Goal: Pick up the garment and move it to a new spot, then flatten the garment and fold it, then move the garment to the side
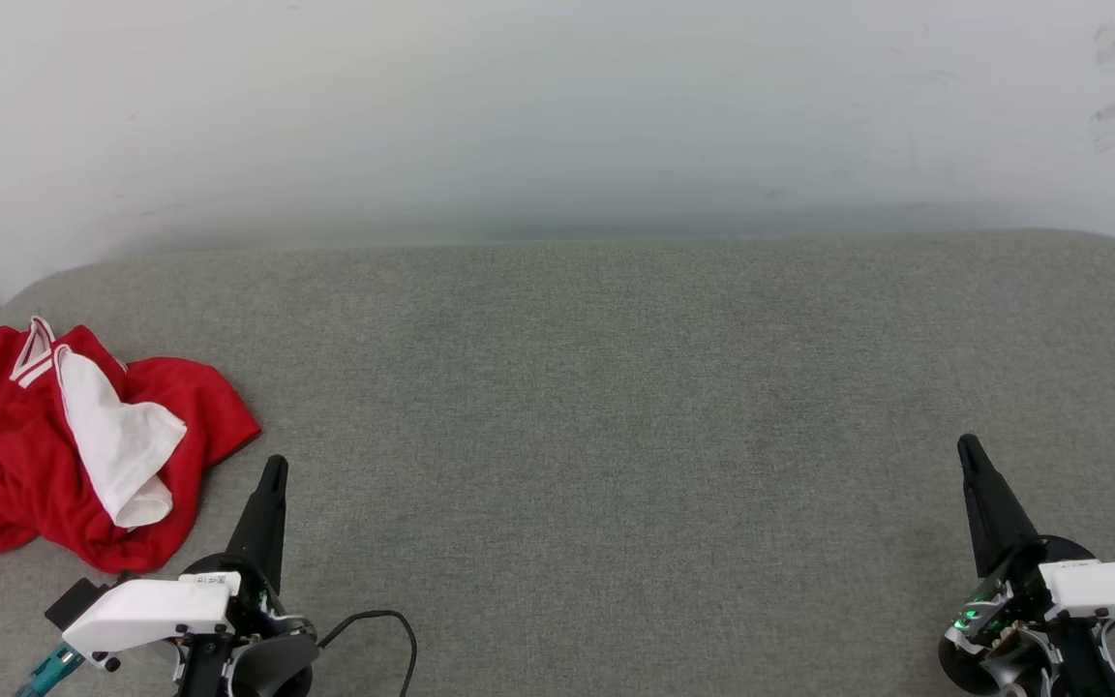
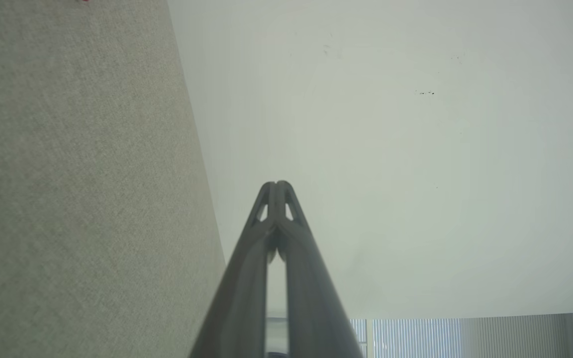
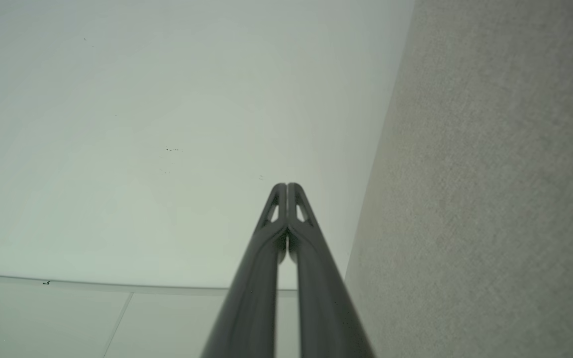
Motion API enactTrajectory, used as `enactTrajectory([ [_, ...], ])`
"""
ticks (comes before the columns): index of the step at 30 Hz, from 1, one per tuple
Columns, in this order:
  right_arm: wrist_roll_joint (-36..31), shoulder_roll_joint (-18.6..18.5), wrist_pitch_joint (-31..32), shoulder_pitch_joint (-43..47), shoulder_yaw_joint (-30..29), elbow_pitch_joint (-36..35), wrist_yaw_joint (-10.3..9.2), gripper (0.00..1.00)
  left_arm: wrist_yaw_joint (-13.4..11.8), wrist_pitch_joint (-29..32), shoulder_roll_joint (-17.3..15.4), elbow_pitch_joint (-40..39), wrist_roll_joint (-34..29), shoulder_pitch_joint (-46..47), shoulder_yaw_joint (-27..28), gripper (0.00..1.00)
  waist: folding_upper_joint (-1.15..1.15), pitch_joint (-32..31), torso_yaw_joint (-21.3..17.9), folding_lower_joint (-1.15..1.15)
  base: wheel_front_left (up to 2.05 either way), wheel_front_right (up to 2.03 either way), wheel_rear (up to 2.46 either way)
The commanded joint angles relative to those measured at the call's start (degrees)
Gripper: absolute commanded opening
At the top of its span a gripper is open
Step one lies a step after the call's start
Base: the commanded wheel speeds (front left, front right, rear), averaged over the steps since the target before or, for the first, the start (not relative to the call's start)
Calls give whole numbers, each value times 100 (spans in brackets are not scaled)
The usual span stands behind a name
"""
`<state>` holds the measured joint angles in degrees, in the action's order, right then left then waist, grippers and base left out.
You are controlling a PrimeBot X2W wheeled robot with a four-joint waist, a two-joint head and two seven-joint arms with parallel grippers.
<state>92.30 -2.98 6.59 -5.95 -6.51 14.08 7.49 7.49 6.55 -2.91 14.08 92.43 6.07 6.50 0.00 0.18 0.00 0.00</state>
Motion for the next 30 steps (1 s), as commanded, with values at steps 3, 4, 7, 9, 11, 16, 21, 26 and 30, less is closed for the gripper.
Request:
enactTrajectory([
  [3,17,28,-3,-80,1,-1,0,0,13,3,5,-4,-17,51,9,0,0,0,0,0,0,0,0],
  [4,17,28,-3,-80,1,-1,0,0,13,3,5,-4,-17,51,9,0,0,0,0,0,0,0,0],
  [7,17,28,-3,-80,1,-1,0,0,13,3,5,-4,-17,51,9,0,0,0,0,0,0,0,0],
  [9,16,28,-3,-80,1,-1,0,0,13,3,5,-4,-17,51,9,0,0,0,0,0,0,0,0],
  [11,17,28,-3,-79,1,-1,0,0,13,3,5,-4,-17,51,9,0,0,0,0,0,0,0,0],
  [16,17,28,-3,-79,1,-1,0,0,13,3,5,-4,-17,51,9,0,0,0,0,0,0,0,0],
  [21,17,28,-3,-79,1,-1,0,0,13,3,5,-4,-17,51,9,0,0,0,0,0,0,0,0],
  [26,16,28,-3,-79,1,-1,0,0,13,3,5,-4,-17,51,9,0,0,0,0,0,0,0,0],
  [30,-1,0,-2,0,0,0,0,100,0,-2,0,-1,1,0,0,100,0,0,0,0,0,0,0],
])
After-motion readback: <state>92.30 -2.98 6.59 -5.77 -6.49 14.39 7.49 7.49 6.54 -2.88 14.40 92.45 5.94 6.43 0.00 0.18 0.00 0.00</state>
